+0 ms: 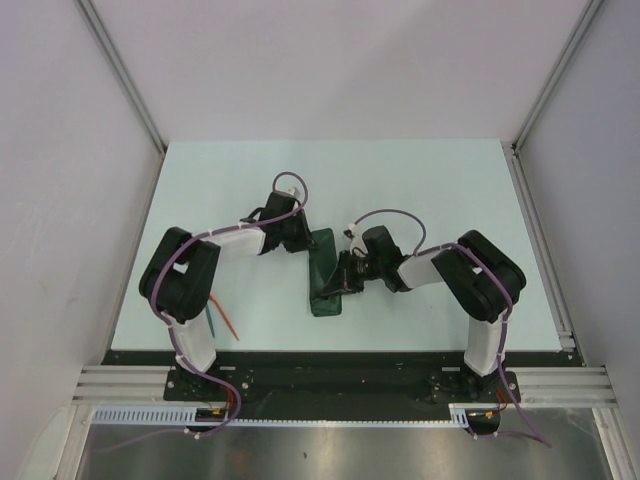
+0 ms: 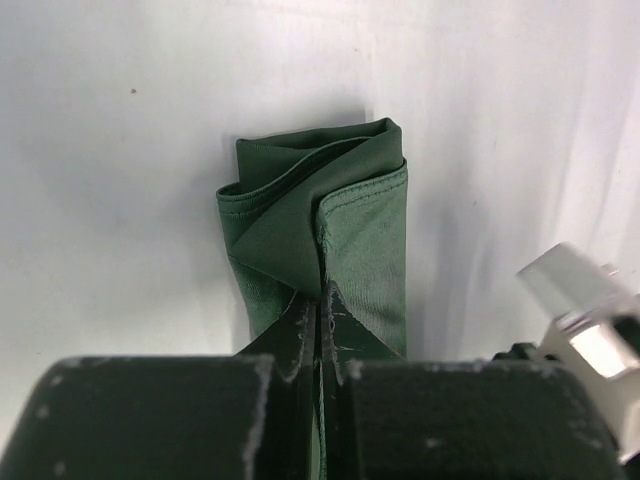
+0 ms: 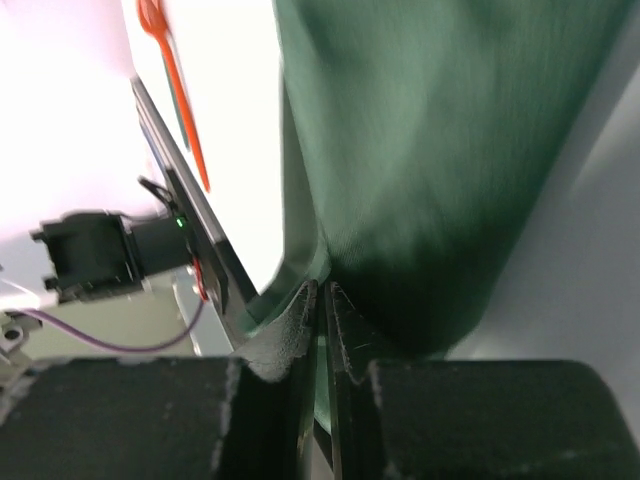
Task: Fold the napkin into a case and place the utensils inside
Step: Fold the 2/3-rectangle-folded napkin at the center of the board.
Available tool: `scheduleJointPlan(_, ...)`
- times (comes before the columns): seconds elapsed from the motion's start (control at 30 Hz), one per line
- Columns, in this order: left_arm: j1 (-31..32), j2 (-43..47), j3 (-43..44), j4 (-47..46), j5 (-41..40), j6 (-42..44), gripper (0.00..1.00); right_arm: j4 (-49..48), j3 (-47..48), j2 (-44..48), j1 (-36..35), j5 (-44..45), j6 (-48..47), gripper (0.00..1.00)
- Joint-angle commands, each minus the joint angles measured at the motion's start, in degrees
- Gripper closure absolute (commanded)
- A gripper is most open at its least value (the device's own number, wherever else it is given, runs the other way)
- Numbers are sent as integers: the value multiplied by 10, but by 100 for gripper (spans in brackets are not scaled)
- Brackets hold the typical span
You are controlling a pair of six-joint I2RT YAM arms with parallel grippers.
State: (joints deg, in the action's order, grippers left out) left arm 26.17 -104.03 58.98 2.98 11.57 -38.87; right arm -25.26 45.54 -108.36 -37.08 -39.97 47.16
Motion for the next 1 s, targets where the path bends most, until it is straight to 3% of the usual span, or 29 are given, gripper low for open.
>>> scheduleJointPlan(0.0,-3,31,0,-21,-9,-13,100,-24,-22,12,-4,-27,-21,90)
scheduleJointPlan(0.2,-3,35,0,-19,0,-16,100,4,-13,35,4,-29,-41,90)
scheduleJointPlan(0.47,-3,37,9,-6,19,9,100,115,42,93,15,9,-103,88)
scheduleJointPlan(0.63,-2,40,-4,-23,28,8,100,160,73,106,46,62,-134,76)
scheduleJointPlan(0.73,-3,32,8,-9,31,-13,100,161,103,90,44,80,-153,68)
scheduleJointPlan(0.97,-2,31,13,-7,77,-65,100,78,111,46,45,98,-149,62)
